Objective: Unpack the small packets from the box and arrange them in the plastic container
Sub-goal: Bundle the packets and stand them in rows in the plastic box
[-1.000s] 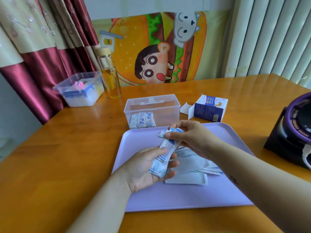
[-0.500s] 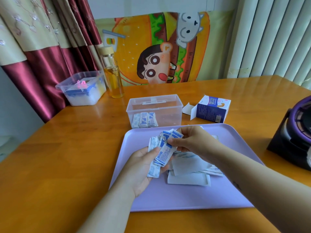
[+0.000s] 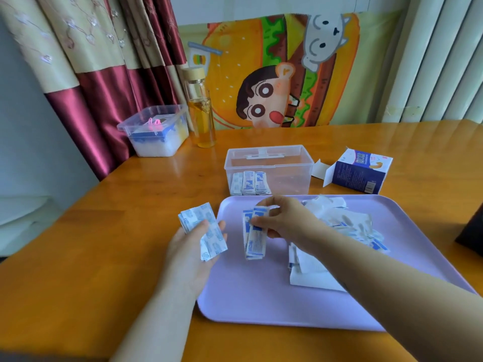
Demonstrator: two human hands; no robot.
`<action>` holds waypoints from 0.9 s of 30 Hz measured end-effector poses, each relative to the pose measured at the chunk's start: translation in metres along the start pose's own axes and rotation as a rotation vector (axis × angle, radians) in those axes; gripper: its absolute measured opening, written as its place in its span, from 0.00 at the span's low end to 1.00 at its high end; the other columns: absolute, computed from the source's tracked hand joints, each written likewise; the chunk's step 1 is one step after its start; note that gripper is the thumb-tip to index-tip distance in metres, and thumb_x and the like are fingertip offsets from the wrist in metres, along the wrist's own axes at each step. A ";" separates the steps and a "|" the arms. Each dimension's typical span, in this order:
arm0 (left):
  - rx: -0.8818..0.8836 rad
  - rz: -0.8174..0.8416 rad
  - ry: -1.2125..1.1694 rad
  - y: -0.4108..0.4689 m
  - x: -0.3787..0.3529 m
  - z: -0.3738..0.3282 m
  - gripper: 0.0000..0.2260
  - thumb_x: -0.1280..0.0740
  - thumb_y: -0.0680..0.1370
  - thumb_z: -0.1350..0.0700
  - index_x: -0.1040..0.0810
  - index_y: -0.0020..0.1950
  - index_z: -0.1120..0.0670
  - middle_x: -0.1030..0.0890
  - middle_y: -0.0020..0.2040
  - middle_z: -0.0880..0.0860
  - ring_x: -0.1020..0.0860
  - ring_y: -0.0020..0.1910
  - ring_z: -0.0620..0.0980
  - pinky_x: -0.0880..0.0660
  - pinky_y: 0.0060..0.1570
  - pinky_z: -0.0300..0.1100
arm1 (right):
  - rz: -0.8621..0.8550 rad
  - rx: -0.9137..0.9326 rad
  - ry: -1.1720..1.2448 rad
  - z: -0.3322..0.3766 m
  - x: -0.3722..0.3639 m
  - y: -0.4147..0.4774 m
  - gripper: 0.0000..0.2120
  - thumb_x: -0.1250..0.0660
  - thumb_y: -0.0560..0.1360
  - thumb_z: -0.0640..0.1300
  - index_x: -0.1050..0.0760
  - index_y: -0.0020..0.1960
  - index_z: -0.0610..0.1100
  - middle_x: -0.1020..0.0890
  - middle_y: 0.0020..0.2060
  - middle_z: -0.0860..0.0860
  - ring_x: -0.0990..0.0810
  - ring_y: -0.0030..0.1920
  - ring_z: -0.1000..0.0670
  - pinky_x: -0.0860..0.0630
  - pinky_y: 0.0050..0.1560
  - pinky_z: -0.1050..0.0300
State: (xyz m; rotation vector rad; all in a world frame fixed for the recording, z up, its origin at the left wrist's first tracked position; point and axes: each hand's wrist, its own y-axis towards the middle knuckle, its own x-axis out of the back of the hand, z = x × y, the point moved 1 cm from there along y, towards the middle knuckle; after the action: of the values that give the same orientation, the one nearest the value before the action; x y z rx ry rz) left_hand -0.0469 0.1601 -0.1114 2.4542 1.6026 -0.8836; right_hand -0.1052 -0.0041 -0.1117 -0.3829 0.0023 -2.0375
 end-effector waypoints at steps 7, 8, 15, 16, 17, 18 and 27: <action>0.250 0.120 -0.067 -0.008 -0.005 -0.004 0.11 0.45 0.81 0.61 0.24 0.57 0.60 0.20 0.52 0.60 0.21 0.49 0.54 0.24 0.48 0.50 | -0.113 0.206 -0.289 0.015 -0.015 -0.007 0.20 0.34 0.74 0.55 0.26 0.61 0.45 0.21 0.46 0.53 0.22 0.41 0.54 0.25 0.44 0.58; 0.256 0.144 -0.044 -0.009 -0.007 -0.002 0.12 0.46 0.81 0.63 0.24 0.57 0.62 0.20 0.51 0.61 0.21 0.48 0.55 0.25 0.49 0.50 | -0.051 0.171 -0.212 0.018 -0.013 -0.011 0.18 0.33 0.74 0.55 0.24 0.58 0.44 0.19 0.42 0.53 0.22 0.38 0.54 0.24 0.40 0.59; 0.101 0.286 0.347 -0.014 -0.019 0.016 0.12 0.41 0.79 0.65 0.22 0.56 0.54 0.17 0.50 0.57 0.18 0.45 0.54 0.25 0.37 0.44 | 0.072 0.038 0.071 0.001 0.005 -0.029 0.08 0.26 0.70 0.41 0.25 0.38 0.42 0.28 0.23 0.56 0.32 0.26 0.55 0.33 0.28 0.65; 0.085 0.286 0.370 -0.015 -0.020 0.018 0.12 0.40 0.79 0.65 0.22 0.57 0.53 0.17 0.50 0.57 0.18 0.46 0.54 0.24 0.37 0.43 | 0.076 0.034 0.107 0.001 0.007 -0.031 0.08 0.27 0.70 0.40 0.26 0.38 0.42 0.28 0.23 0.55 0.32 0.26 0.55 0.34 0.27 0.66; 0.072 0.281 0.383 -0.015 -0.022 0.019 0.12 0.38 0.79 0.65 0.22 0.57 0.53 0.16 0.51 0.56 0.18 0.48 0.55 0.23 0.38 0.43 | 0.077 0.036 0.125 0.000 0.010 -0.032 0.08 0.27 0.70 0.39 0.26 0.37 0.42 0.28 0.23 0.54 0.32 0.26 0.55 0.34 0.28 0.65; 0.059 0.277 0.388 -0.016 -0.023 0.021 0.12 0.38 0.78 0.65 0.22 0.58 0.54 0.16 0.51 0.56 0.18 0.48 0.54 0.22 0.39 0.44 | 0.078 0.041 0.131 -0.001 0.012 -0.032 0.08 0.27 0.71 0.39 0.25 0.37 0.42 0.28 0.23 0.54 0.32 0.26 0.54 0.33 0.29 0.65; -0.018 0.196 0.395 -0.021 -0.035 0.027 0.10 0.41 0.81 0.58 0.20 0.51 0.52 0.15 0.48 0.55 0.17 0.47 0.53 0.26 0.33 0.38 | 0.042 0.057 0.222 -0.003 0.015 -0.034 0.06 0.28 0.72 0.38 0.25 0.38 0.41 0.25 0.25 0.52 0.29 0.25 0.56 0.31 0.30 0.63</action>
State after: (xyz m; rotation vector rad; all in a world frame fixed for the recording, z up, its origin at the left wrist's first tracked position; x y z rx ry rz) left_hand -0.0864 0.1309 -0.1112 2.8427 1.4170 -0.3711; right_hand -0.1413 -0.0014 -0.1046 -0.1184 0.0873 -2.0238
